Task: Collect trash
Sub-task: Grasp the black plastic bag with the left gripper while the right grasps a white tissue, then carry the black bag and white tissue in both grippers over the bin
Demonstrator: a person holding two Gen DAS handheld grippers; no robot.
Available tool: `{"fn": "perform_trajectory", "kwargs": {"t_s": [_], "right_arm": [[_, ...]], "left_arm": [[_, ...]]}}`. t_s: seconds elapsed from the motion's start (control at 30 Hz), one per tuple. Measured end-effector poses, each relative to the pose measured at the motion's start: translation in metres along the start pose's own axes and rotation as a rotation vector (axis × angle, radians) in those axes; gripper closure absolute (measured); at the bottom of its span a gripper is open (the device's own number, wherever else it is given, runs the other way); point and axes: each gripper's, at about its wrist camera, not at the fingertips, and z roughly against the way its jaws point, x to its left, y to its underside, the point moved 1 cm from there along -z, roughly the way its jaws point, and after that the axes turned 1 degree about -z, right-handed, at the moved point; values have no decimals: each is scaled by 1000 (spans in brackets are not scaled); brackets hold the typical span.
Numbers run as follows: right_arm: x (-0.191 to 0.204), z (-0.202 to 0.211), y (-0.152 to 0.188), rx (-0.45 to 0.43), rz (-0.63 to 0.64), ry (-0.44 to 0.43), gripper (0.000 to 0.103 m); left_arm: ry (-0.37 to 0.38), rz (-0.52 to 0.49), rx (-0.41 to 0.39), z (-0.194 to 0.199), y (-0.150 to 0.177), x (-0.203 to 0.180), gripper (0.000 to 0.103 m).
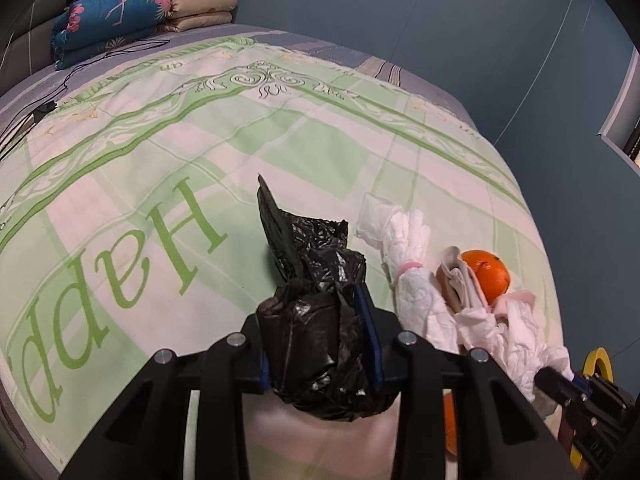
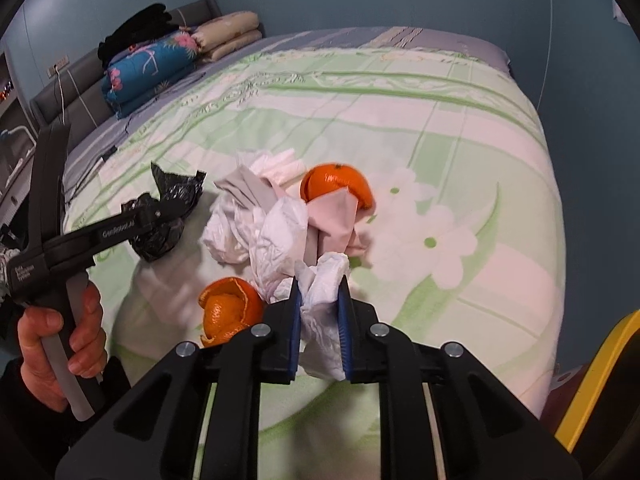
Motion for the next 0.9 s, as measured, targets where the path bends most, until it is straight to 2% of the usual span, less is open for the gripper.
{"fn": "perform_trajectory", "kwargs": {"t_s": [0.43,0.9], "right_arm": [[-29,48,-14,-128,-63,60,89],[-40,111,-16,-253,-67,42,89]], "left_arm": [[27,-10,-64,46,0,-12,71],[54,-61,-166,108,-3,-45,71]]}}
